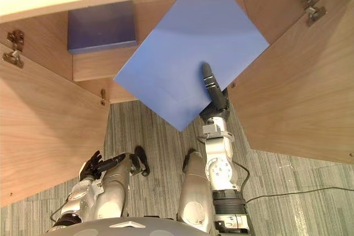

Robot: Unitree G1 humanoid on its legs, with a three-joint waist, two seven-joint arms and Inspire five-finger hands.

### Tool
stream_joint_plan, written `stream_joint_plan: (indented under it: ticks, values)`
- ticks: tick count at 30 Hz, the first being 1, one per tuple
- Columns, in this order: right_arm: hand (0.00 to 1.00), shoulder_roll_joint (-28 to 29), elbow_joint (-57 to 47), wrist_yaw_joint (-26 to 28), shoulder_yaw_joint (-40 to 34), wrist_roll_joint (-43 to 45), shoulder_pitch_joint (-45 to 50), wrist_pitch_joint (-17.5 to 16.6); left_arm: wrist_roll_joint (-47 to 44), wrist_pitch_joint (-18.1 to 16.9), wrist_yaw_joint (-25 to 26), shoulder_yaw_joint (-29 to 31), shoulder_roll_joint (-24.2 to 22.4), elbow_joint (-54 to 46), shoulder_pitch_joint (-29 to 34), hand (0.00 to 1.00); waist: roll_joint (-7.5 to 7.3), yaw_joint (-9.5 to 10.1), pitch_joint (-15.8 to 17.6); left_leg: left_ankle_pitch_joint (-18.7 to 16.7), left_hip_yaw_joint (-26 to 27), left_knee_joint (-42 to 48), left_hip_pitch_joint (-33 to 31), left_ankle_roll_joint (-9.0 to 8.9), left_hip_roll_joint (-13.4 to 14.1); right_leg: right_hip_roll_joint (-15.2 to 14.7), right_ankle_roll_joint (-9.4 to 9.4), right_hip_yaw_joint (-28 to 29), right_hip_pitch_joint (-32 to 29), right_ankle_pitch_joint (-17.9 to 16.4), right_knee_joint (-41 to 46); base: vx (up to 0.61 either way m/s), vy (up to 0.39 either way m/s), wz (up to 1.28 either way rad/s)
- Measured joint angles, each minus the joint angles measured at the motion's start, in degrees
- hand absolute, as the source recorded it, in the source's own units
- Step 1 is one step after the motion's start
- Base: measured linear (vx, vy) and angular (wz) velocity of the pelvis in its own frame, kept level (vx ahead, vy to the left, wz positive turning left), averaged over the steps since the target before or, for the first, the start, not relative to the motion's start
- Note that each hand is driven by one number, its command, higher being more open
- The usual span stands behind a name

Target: Walk over to the cabinet, pick up the folder, carry it to the office cabinet, place the folder inside the office cabinet, then close the office cabinet door

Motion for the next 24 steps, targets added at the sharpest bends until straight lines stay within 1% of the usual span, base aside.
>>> stream_joint_plan:
  ticks: [2, 4, 7, 12, 13, 14, 16, 17, 18, 19, 21, 23, 24]
  values:
    - [0.00, -0.1, -1.4, -0.3, -0.1, 0.0, -0.1, -0.9, 0.0, -0.1, 0.1, 0.2, -0.5, -0.8, -0.4, 1.00, 0.05, 0.43, 0.0, -0.2, -0.3, 1.8, -2.3, 0.03, 0.4, 0.0, -0.19, 0.0, -2.2, -0.5, 1.8, 0.00, -0.007, 0.02]
    - [0.00, 0.1, -1.8, -0.7, -0.5, 0.0, -0.2, -1.7, 0.0, -0.3, 0.2, 0.3, -0.6, -1.2, -0.8, 1.00, 0.07, 0.98, 0.0, -0.3, -0.6, 2.4, -3.4, 0.01, 0.5, -0.1, -0.23, -0.2, -3.1, -0.7, 2.4, 0.01, -0.005, 0.05]
    - [0.00, 0.5, -2.4, -1.4, -0.8, 0.0, -0.8, -2.5, 0.0, -0.8, 0.6, 0.8, -0.9, -1.5, -1.0, 1.00, 0.10, 1.28, 0.0, -0.3, -1.1, 2.5, -4.3, 0.02, 0.3, -0.4, -0.34, -0.7, -3.6, -0.9, 2.7, 0.00, -0.008, 0.11]
    - [0.00, 2.1, -2.2, -5.6, -1.2, 0.2, -5.0, -3.2, -0.1, -0.7, 1.6, 1.2, -1.6, -2.5, -0.9, 1.00, 0.15, 1.98, 0.1, -0.2, -2.0, 2.5, -5.2, 0.17, -0.7, -1.5, -0.31, -1.5, -4.0, -1.5, 3.6, 0.00, -0.009, 0.14]
    - [0.00, 1.6, 0.4, -7.4, -1.4, 0.6, -9.4, -3.2, -0.2, -0.7, 1.9, 1.2, -1.8, -2.9, -0.7, 1.00, 0.16, 2.28, 0.1, 0.1, -2.1, 2.3, -5.2, 0.25, -1.1, -1.9, -0.28, -1.6, -4.1, -1.6, 3.7, 0.00, -0.010, 0.11]
    - [0.00, 1.2, 2.4, -8.0, -1.8, 0.7, -12.1, -3.3, -0.2, -0.7, 2.1, 1.2, -1.9, -3.0, -0.7, 1.00, 0.21, 2.38, 0.1, 0.2, -2.1, 2.2, -5.2, 0.30, -1.3, -2.0, -0.27, -1.6, -4.1, -1.6, 3.8, -0.01, -0.008, 0.12]
    - [0.00, -1.9, 10.5, -10.4, -2.3, 1.8, -22.3, -3.3, -0.6, -0.7, 2.5, 1.2, -2.2, -3.2, -0.6, 1.00, 0.85, 2.63, 0.6, 0.3, -2.7, 2.2, -5.3, 0.50, -1.6, -2.4, -0.25, -2.3, -3.6, -1.6, 3.7, -0.03, -0.001, 0.15]
    - [0.00, -4.0, 15.8, -11.9, -2.4, 3.6, -28.7, -3.3, -1.8, -0.8, 2.5, 1.2, -2.3, -3.4, -0.3, 1.00, 1.00, 2.76, 0.8, 0.5, -2.9, 2.1, -5.4, 0.62, -1.9, -2.7, -0.25, -2.5, -3.6, -1.6, 3.7, -0.04, 0.003, 0.17]
    - [0.00, -4.9, 18.3, -12.4, -2.5, 4.6, -31.8, -3.3, -2.9, -0.8, 2.5, 1.2, -2.3, -3.5, -0.1, 1.00, 1.01, 2.82, 0.8, 0.7, -3.0, 1.9, -5.5, 0.65, -2.1, -2.9, -0.25, -2.7, -3.6, -1.6, 3.7, -0.03, -0.001, 0.18]
    - [0.00, -6.4, 24.6, -13.5, -3.4, 5.9, -38.4, -3.2, -5.1, -0.8, 2.6, 1.2, -2.3, -3.5, 0.2, 1.00, 1.00, 3.20, 0.8, 1.0, -3.2, 1.5, -5.6, 0.69, -2.4, -3.1, -0.23, -3.0, -3.5, -1.6, 3.4, -0.01, -0.007, 0.13]
    - [0.00, -7.5, 29.8, -14.2, -4.7, 7.3, -44.0, -2.9, -6.2, -0.9, 2.7, 1.2, -2.4, -3.6, 0.2, 1.00, 1.02, 4.03, 0.9, 1.1, -3.4, 1.3, -5.8, 0.69, -2.5, -3.1, -0.23, -3.2, -3.5, -1.5, 3.2, 0.02, -0.011, 0.10]
    - [0.00, -9.2, 36.1, -14.6, -7.0, 9.1, -51.6, -2.2, -7.4, -1.0, 2.8, 1.3, -2.6, -3.8, 0.3, 1.00, 1.57, 4.23, 1.5, 1.5, -4.6, 1.1, -6.6, 0.76, -2.8, -3.3, -0.23, -4.5, -3.0, -1.5, 2.7, 0.05, -0.017, 0.23]
    - [0.00, -9.6, 37.3, -15.0, -7.6, 9.5, -53.3, -2.1, -7.7, -1.1, 2.8, 1.3, -2.7, -3.9, 0.3, 1.00, 1.75, 4.23, 1.8, 1.7, -4.9, 0.8, -6.6, 0.75, -3.1, -3.6, -0.23, -4.9, -2.9, -1.5, 2.7, 0.03, -0.011, 0.30]
